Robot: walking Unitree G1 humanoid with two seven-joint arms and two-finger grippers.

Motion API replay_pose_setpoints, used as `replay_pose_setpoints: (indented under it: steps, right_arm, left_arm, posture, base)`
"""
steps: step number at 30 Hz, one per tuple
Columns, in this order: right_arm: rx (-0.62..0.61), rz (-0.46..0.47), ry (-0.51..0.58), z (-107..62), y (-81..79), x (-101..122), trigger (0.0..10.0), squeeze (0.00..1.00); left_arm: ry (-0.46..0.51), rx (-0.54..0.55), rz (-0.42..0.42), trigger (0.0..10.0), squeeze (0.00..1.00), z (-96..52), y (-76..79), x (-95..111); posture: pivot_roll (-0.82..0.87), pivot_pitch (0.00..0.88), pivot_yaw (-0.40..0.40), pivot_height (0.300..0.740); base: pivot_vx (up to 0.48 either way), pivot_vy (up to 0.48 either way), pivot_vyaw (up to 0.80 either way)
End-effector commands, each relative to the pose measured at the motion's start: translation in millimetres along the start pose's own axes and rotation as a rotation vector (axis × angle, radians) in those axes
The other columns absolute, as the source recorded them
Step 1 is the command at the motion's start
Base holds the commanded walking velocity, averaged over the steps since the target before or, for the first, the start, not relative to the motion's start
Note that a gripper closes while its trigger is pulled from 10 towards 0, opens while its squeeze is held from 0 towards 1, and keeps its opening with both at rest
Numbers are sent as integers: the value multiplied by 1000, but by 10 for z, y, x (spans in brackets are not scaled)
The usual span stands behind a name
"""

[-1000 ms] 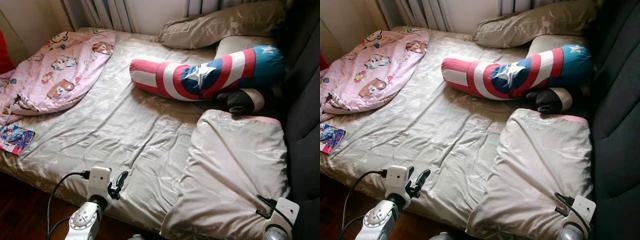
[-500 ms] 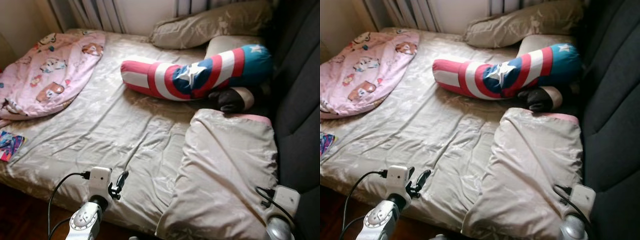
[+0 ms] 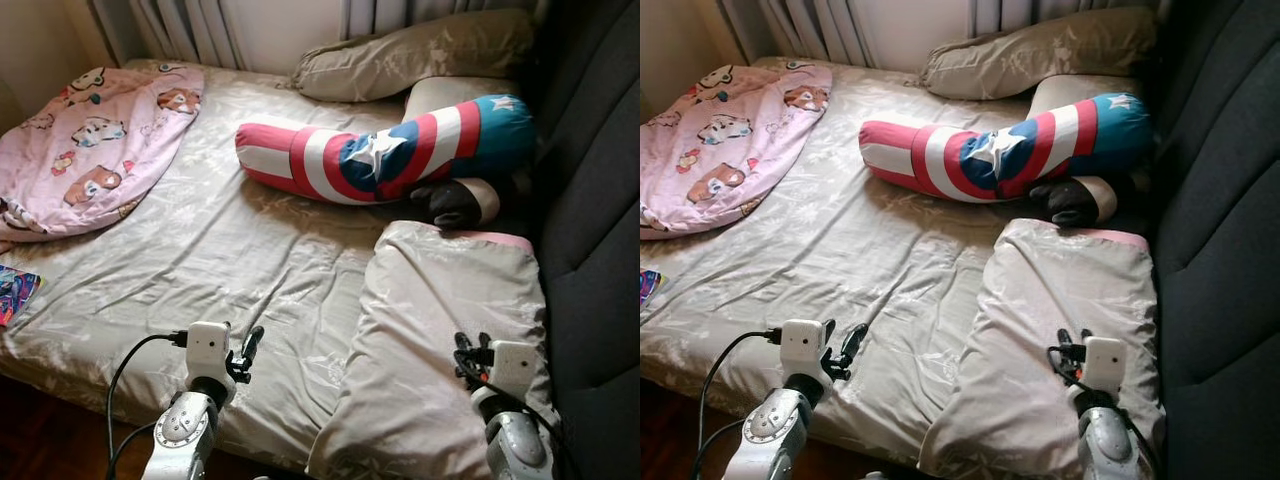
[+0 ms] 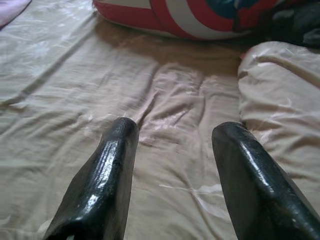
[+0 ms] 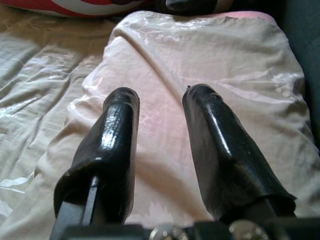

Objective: Clean up the room

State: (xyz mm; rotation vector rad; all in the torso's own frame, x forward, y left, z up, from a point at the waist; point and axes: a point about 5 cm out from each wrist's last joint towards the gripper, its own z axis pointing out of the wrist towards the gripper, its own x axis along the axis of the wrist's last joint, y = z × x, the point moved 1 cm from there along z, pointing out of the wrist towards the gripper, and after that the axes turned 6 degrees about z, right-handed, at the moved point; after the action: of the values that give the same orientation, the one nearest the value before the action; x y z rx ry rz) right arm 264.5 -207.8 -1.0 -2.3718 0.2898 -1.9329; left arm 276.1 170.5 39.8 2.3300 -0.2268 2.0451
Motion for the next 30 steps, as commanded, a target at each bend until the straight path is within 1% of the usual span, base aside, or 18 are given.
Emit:
replay_pose_setpoints:
  steps: [1,2,3,5,7,8,10,13,15,21,30]
  right_arm:
    - [-45,10,-18,-15,53,-43,10000,0]
    - [-59,18,-23,-8,62,-46,10000,0]
    - [-66,24,-24,-5,62,-45,10000,0]
    - [-66,50,-22,-1,44,-39,10000,0]
    - [-50,60,-20,5,0,-36,10000,0]
    - [-46,60,-21,5,-10,-39,10000,0]
    - [-43,28,-51,7,-30,-80,10000,0]
    - [-47,56,-50,7,-41,-93,10000,0]
    - [-42,55,-51,11,-53,-97,10000,0]
    - [-46,57,-58,16,-49,-99,10000,0]
    - [-48,67,-75,2,-77,-139,10000,0]
  left_arm:
    - [-33,12,-9,10000,0,-23,1,-77]
    - [-32,13,-30,10000,0,-17,15,-75]
    - [-31,13,-31,10000,0,-14,16,-70]
    - [-31,21,-11,10000,0,-6,0,-65]
    - [-34,38,-15,10000,0,1,-36,-69]
    - [-33,39,-16,10000,0,2,-42,-68]
    - [-30,31,1,10000,0,4,-49,-63]
    - [-30,34,-5,10000,0,-5,-49,-73]
    - [-32,36,-7,10000,0,-14,-51,-80]
    - [-34,36,-2,10000,0,-24,-67,-78]
    - [-40,36,4,10000,0,-44,-102,-82]
  posture:
    - [36,70,4,740]
    - [38,66,5,740]
    - [39,65,6,740]
    - [41,59,7,740]
    - [40,56,8,740]
    - [41,55,8,740]
    - [42,54,9,740]
    - [49,51,10,740]
    - [49,51,11,740]
    - [53,65,11,740]
    - [63,88,19,740]
  base:
    - [0,0,0]
    - [0,0,0]
    - [0,0,0]
    - [0,0,0]
    - [0,289,0]
    - [0,326,0]
    - [0,326,0]
    - [0,325,0]
    - [0,326,0]
    - [0,336,0]
    - [0,480,0]
